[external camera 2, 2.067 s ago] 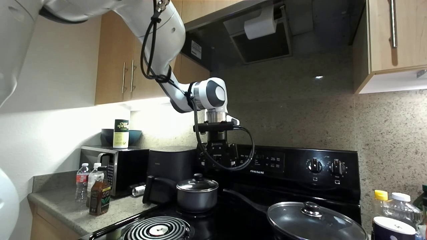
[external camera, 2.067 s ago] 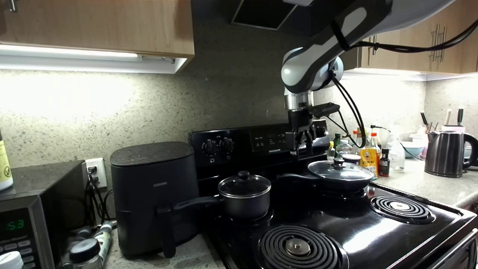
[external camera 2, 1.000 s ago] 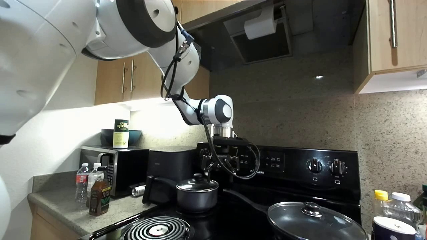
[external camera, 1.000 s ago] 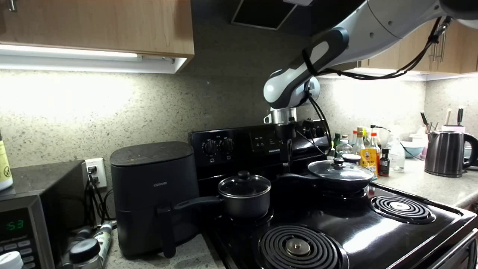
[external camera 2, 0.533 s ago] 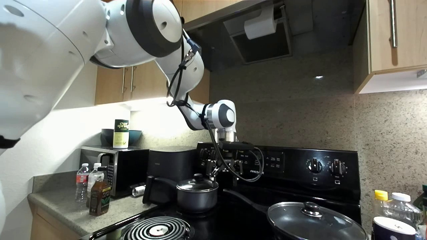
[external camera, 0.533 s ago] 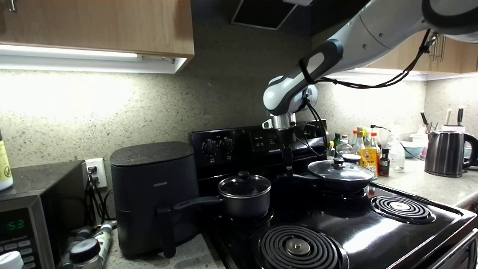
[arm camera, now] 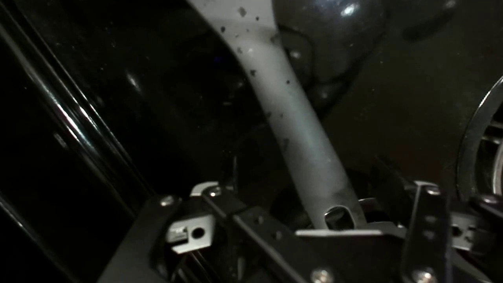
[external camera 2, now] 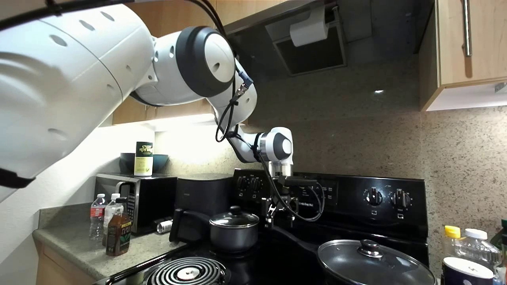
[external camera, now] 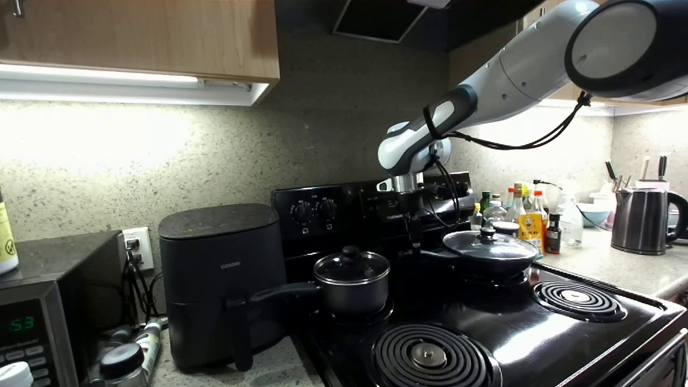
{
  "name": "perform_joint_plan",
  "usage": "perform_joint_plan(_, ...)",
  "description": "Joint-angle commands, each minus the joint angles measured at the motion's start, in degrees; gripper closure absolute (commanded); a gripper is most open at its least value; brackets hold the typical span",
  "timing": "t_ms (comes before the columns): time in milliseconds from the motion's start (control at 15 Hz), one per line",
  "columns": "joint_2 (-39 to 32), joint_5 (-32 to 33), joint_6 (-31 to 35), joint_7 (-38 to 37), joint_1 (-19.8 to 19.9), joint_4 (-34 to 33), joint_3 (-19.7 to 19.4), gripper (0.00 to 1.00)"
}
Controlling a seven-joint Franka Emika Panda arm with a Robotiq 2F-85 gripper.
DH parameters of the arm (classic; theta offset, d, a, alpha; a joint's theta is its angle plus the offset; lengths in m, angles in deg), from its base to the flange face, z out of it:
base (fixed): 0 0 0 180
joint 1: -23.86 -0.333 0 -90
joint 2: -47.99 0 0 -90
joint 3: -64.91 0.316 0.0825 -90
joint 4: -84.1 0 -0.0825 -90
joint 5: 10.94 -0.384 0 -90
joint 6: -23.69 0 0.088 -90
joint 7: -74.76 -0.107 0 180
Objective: Rotate the black pan.
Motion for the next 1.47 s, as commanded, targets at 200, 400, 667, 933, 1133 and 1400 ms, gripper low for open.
perform_joint_plan(200, -2.5, 1.2, -4.9, 1.9, 0.3, -4.8, 1.1, 0.63)
perform_joint_plan(400, -0.7, 3.5, -5.3, 0.8, -0.7, -3.2, 0.3, 0.81)
perform_joint_plan(667, 1.4, 4.8, -4.9, 2.7, -0.4, -0.2, 0.7, 0.83)
perform_joint_plan(933, 0.9, 5.3, -4.2, 5.9, -0.4, -0.3, 0.8, 0.83)
perform_joint_plan(1133, 0.9, 5.7, -4.5, 7.6, -0.6, -0.5, 1.1, 0.34)
perform_joint_plan(1400, 1.7, 5.7, -8.3, 4.2, -1.2, -0.3, 0.5, 0.12)
